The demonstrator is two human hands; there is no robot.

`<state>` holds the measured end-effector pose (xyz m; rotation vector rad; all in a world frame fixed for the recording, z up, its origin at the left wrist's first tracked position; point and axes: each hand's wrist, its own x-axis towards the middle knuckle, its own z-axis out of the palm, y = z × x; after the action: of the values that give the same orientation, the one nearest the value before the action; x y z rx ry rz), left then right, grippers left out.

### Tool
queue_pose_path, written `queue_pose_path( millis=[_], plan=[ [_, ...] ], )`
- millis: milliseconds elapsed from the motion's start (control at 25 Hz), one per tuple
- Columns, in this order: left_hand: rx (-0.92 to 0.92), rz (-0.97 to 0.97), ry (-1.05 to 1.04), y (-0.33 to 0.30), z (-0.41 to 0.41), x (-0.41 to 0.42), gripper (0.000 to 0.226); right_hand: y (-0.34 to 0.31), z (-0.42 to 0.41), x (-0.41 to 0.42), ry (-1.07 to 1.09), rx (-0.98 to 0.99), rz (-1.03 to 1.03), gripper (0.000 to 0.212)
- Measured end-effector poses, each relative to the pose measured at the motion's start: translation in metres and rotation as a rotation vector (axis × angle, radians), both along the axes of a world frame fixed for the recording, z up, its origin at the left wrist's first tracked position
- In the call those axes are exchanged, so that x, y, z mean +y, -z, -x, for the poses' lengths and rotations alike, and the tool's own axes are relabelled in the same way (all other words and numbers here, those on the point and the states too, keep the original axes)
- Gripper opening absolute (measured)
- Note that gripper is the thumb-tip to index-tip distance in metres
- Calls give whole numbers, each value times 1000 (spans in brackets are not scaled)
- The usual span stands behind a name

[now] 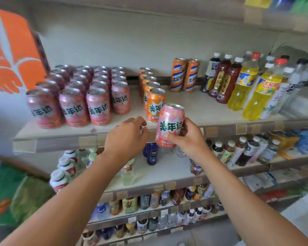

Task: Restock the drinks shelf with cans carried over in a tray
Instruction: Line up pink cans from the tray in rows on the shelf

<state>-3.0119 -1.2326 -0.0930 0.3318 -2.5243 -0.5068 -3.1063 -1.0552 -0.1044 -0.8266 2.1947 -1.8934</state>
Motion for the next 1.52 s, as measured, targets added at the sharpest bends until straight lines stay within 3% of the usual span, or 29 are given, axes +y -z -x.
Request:
queue_pose_path(
  millis=[200,600,880,1200,1520],
  plan=[
    [8,15,-128,-7,-35,-48,25,-15,-5,-62,-23,106,-77,45],
    [43,26,-217,-16,-69,-105,25,-21,9,-147,72,231,-229,64],
    [133,76,-212,-28,-64,-119,18,-7,24,-165,98,246,-302,55],
    [221,113,-137,-56,-33,-125,18,-4,35,-165,-21,197,-274,67],
    [174,140,-154,-68,-20,-129,22,-1,43,-165,-58,173,-307,71]
  ],
)
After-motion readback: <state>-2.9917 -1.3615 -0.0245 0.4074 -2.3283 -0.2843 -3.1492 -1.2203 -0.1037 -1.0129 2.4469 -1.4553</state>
